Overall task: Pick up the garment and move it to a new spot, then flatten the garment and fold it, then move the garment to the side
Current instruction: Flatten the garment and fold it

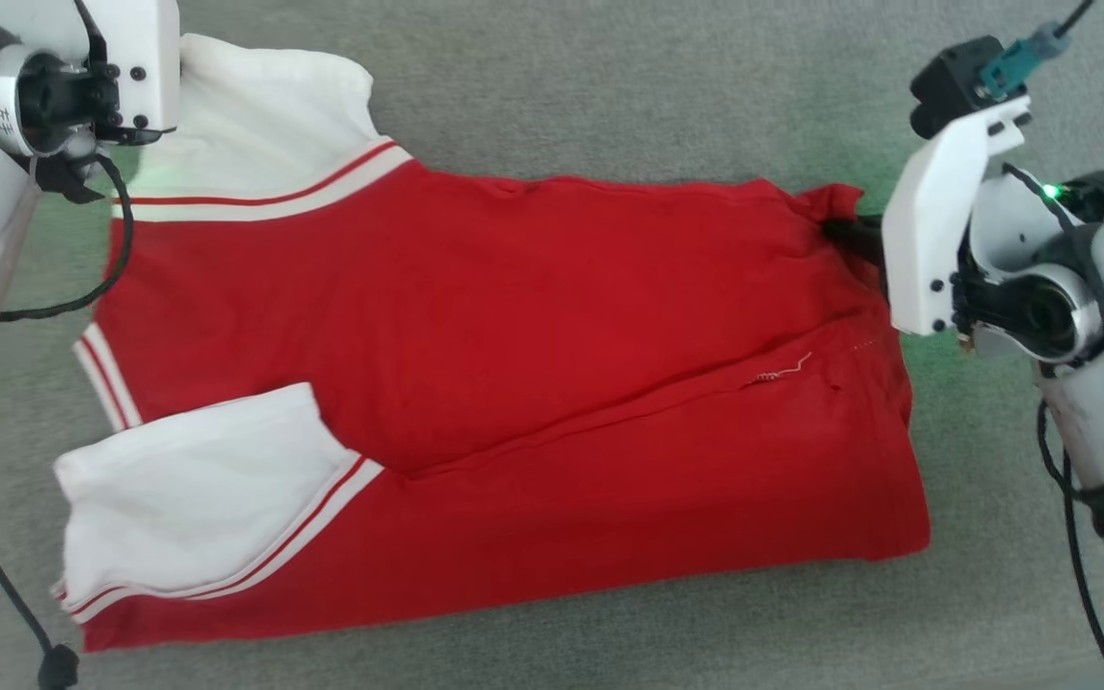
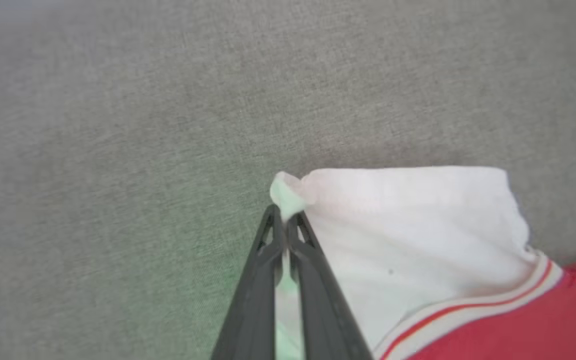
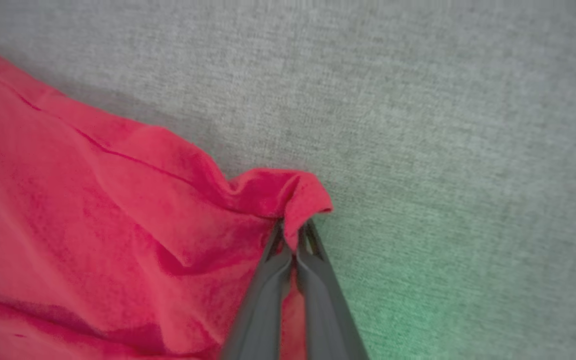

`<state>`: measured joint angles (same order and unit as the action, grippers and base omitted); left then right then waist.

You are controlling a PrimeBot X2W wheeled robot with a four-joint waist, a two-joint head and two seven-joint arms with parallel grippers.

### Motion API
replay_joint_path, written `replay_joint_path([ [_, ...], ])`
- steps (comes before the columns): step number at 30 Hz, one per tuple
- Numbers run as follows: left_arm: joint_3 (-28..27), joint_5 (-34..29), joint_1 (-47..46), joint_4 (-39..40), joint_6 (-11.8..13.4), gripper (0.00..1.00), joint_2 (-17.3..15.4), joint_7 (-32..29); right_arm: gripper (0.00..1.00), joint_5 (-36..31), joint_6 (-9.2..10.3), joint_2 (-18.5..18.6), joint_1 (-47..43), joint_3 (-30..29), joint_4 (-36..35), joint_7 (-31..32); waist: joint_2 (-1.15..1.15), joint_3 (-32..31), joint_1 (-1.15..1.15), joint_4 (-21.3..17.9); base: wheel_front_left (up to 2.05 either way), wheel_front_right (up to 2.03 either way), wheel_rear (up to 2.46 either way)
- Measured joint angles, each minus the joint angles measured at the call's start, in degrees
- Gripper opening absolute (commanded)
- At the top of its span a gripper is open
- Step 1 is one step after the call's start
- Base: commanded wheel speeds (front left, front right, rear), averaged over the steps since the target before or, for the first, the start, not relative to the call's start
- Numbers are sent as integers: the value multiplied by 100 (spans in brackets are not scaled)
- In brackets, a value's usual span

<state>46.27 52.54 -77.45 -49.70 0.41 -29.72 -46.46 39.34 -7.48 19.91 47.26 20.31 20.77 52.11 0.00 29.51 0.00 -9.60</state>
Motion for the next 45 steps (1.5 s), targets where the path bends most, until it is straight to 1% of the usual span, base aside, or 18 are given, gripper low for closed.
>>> replay_joint_path([
  [4,49,-2,-45,166,-63,0,-47,-89,0,9,-1,137,-241,-55,-270,-64,0,-167,0,113,0,0,0],
  [7,112,-22,-34,403,-37,0,-157,-210,0,11,-1,286,-445,-132,-558,-80,0,-291,0,212,0,0,0],
  [9,138,-26,30,658,42,0,-266,-335,0,60,-1,381,-596,-191,-754,-79,0,-384,0,276,0,0,0],
  [14,198,-37,409,1630,401,0,-688,-668,0,63,-1,638,-1005,-394,-1310,-44,0,-603,0,437,0,0,0],
  [17,222,-33,743,2415,719,0,-1007,-902,0,63,-1,744,-1287,-568,-1642,45,0,-719,0,530,0,0,0],
  [20,220,3,1179,3390,1135,0,-1391,-1088,0,54,-1,826,-1599,-749,-2013,179,0,-809,0,629,0,0,0],
  [24,255,27,1803,4699,1768,0,-1970,-1381,0,-9,-1,928,-2004,-975,-2535,344,0,-905,0,734,0,0,0],
  [25,266,27,2101,5317,2095,0,-2237,-1464,0,-13,-1,955,-2242,-1090,-2773,439,0,-941,0,772,0,0,0],
  [30,332,36,2830,6620,2820,0,-2805,-1590,0,-65,-1,959,-2829,-1388,-3264,665,0,-988,0,837,0,0,0],
  [33,425,76,3300,7103,3167,0,-3003,-1575,0,-69,-1,865,-3210,-1577,-3427,786,0,-1003,0,861,0,0,0],
  [35,480,154,3610,7290,3345,0,-3022,-1493,0,-74,-1,769,-3456,-1664,-3502,844,0,-1015,0,875,0,0,0],
  [37,533,219,3853,7340,3444,0,-3011,-1397,0,-137,-1,727,-3629,-1702,-3518,888,0,-1028,0,888,0,0,0],
  [40,568,426,4175,7196,3489,0,-2836,-1214,0,-293,-1,612,-3781,-1709,-3444,816,0,-1052,0,911,0,0,0],
  [41,563,452,4240,7112,3489,5,-2773,-1117,0,-308,-1,541,-3813,-1696,-3404,744,0,-1062,0,914,0,0,0],
  [42,544,483,4279,6997,3488,13,-2718,-1031,6,-338,-1,493,-3833,-1663,-3362,675,0,-1077,0,915,0,0,0],
  [43,526,519,4313,6903,3459,21,-2664,-948,27,-374,-1,464,-3843,-1641,-3315,619,0,-1092,0,914,0,0,0],
  [44,501,544,4359,6808,3395,48,-2603,-834,48,-372,-1,423,-3845,-1638,-3262,564,0,-1108,0,913,0,0,0],
  [45,469,560,4398,6723,3336,93,-2520,-690,100,-374,-1,388,-3849,-1622,-3207,519,0,-1126,0,914,0,0,0],
])
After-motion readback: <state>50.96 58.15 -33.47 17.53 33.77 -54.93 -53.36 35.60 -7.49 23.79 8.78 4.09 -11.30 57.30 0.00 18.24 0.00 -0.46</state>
